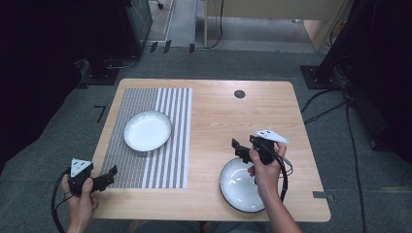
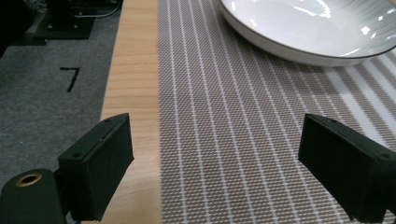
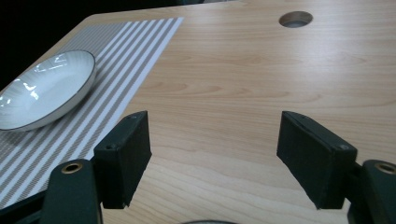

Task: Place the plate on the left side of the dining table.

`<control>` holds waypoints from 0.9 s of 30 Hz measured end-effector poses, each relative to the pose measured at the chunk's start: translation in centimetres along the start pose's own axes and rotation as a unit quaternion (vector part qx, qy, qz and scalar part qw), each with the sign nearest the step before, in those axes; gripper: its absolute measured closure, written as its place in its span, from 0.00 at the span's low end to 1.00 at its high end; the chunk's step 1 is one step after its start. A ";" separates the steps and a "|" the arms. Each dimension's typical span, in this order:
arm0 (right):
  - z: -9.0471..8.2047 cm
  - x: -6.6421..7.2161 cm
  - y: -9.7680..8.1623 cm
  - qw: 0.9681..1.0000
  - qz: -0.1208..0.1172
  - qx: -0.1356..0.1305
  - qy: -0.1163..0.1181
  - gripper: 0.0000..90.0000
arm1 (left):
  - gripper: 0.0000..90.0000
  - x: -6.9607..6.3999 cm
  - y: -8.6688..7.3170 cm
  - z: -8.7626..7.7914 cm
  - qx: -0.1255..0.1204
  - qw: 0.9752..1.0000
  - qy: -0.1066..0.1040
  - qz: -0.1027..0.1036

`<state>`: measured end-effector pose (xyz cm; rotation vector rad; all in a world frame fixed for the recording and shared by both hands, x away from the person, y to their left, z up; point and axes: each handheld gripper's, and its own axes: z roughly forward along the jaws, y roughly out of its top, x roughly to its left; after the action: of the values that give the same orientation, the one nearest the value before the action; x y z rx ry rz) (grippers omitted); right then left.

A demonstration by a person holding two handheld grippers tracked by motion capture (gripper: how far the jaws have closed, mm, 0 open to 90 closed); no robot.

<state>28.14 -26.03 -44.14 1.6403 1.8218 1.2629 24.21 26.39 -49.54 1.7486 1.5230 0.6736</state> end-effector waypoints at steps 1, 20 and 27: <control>-0.2 -0.3 -0.2 1.000 0.000 0.000 -0.002 0.29 | 0.11 0.1 -0.1 0.0 0.000 1.000 0.004 0.001; -3.9 -5.5 -2.9 0.999 0.025 -0.005 -0.044 0.29 | 0.11 1.8 -1.4 0.3 0.024 1.000 0.020 0.003; -5.1 -7.1 -4.1 0.998 0.036 -0.003 -0.055 0.29 | 0.11 1.8 -1.5 0.2 0.025 0.999 0.023 0.007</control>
<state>23.53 -34.14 -46.70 1.7503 1.7059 1.1818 23.74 28.21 -51.00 1.7931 1.5729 0.6928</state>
